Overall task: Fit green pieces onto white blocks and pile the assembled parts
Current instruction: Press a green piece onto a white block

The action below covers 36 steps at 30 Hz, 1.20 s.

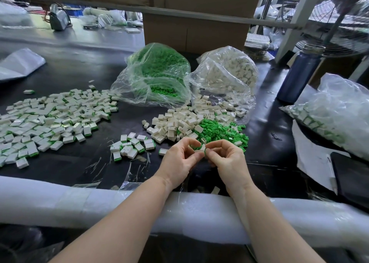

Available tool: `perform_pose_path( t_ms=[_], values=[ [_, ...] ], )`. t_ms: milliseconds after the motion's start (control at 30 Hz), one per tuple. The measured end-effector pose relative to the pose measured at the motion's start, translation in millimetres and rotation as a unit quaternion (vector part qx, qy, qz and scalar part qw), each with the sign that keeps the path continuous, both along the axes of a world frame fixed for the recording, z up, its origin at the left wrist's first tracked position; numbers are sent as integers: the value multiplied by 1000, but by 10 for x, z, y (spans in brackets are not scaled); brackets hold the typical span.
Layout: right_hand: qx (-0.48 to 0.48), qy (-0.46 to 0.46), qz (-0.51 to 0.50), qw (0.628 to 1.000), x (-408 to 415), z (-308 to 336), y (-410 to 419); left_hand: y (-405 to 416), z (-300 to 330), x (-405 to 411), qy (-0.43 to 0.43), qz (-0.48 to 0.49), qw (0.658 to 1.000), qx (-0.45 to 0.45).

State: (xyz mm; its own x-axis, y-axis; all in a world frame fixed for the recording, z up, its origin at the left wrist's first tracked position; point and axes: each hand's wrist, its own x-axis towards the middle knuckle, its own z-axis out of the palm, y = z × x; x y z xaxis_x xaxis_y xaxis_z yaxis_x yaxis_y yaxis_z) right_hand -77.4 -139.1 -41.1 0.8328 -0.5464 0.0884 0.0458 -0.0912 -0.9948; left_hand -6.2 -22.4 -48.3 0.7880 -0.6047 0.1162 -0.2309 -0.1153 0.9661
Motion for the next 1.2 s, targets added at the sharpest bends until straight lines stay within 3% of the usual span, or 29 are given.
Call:
perform_pose_path(
  t_ms=[267,533,933,1200],
  values=[
    [20,-1,5,1000,-25,12,-26,-3,-26,16,-34,25,999,16],
    [-25,30,9,999,4,-3,-4,20,10,1,-21,-3,999,29],
    [-54,64,23,996,0,-22,-31,23,29,-40,-117,15,988,100],
    [-39,58,34,997,-11,2,-24,24,63,-53,-105,8,989,100]
  ],
)
